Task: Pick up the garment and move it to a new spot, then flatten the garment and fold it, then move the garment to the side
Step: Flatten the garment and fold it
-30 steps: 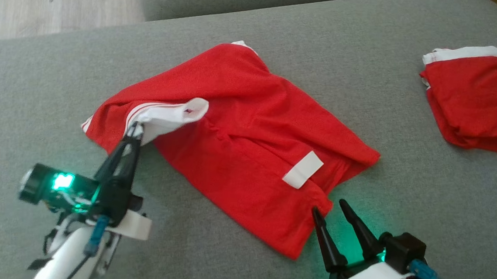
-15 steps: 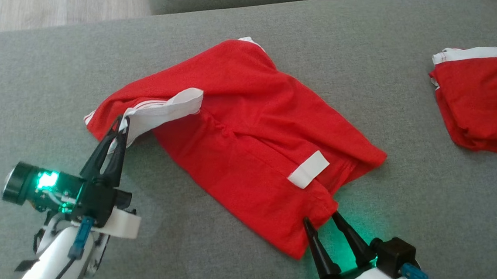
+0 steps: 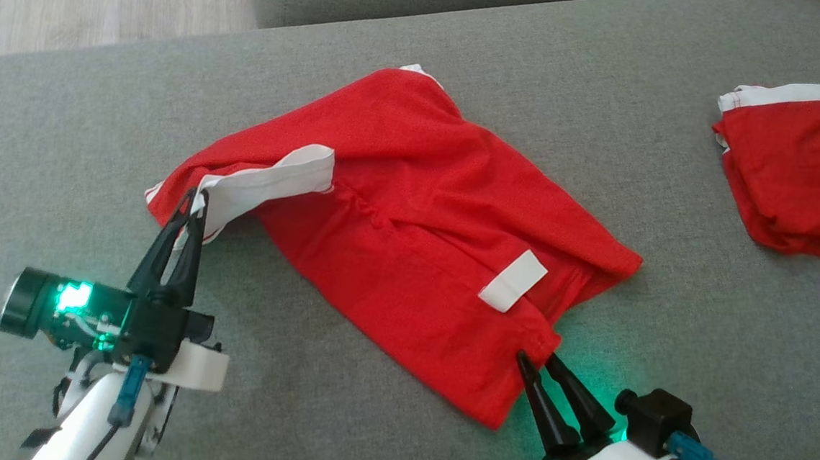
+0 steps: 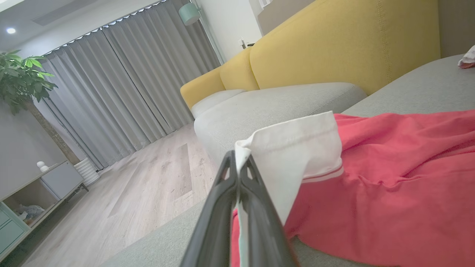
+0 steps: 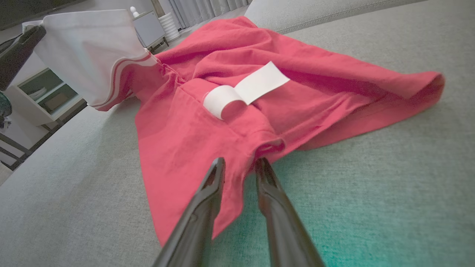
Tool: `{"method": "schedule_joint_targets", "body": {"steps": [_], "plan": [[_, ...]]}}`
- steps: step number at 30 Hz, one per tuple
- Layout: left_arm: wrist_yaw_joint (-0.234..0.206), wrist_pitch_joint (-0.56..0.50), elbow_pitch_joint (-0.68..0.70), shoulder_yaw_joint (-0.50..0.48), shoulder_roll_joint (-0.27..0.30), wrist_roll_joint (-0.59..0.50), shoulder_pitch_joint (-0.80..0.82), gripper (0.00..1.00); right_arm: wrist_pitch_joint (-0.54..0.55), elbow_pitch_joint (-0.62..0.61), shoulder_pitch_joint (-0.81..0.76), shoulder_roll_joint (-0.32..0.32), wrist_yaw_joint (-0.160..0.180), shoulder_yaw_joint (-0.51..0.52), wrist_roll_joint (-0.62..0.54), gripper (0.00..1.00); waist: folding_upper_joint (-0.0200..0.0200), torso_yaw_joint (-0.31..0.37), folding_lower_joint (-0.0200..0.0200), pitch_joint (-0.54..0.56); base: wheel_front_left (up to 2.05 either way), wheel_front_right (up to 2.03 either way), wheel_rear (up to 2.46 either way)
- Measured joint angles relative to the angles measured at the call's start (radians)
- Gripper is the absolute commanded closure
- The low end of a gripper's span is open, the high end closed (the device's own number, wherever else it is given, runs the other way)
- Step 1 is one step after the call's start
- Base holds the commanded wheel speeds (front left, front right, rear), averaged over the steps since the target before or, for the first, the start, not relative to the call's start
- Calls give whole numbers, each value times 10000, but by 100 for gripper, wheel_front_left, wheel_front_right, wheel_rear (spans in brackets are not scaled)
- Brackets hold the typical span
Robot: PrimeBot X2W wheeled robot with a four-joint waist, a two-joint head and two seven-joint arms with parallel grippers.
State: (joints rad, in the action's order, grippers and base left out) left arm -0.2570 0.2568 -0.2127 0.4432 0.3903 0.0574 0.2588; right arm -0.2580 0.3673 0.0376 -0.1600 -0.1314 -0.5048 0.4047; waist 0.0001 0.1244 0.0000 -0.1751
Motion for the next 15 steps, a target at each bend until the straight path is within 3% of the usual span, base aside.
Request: {"method": "schedule_joint_targets", "body": {"steps": [3,7,8,9,10,15], "plan": [[-38,0,2,0,17,59,-5,100,0,-52,0,0,0,58,-27,60,0,-8,0,6,0,0,0],[-40,0,2,2,50,61,-11,100,0,-113,-1,0,0,144,-58,71,0,-11,0,20,0,0,0],[-42,0,2,2,54,61,-12,100,0,-127,-1,0,0,165,-81,78,0,-10,0,26,0,0,0],[-52,0,4,2,54,63,-13,100,0,-136,-1,0,0,184,-92,93,0,-9,0,31,0,0,0],[-81,0,8,4,54,63,-14,100,0,-138,-1,0,0,203,-100,100,0,-7,0,36,0,0,0],[-86,0,54,4,67,163,-53,100,0,-150,-6,2,0,589,-236,100,0,9,0,90,0,0,0]]}}
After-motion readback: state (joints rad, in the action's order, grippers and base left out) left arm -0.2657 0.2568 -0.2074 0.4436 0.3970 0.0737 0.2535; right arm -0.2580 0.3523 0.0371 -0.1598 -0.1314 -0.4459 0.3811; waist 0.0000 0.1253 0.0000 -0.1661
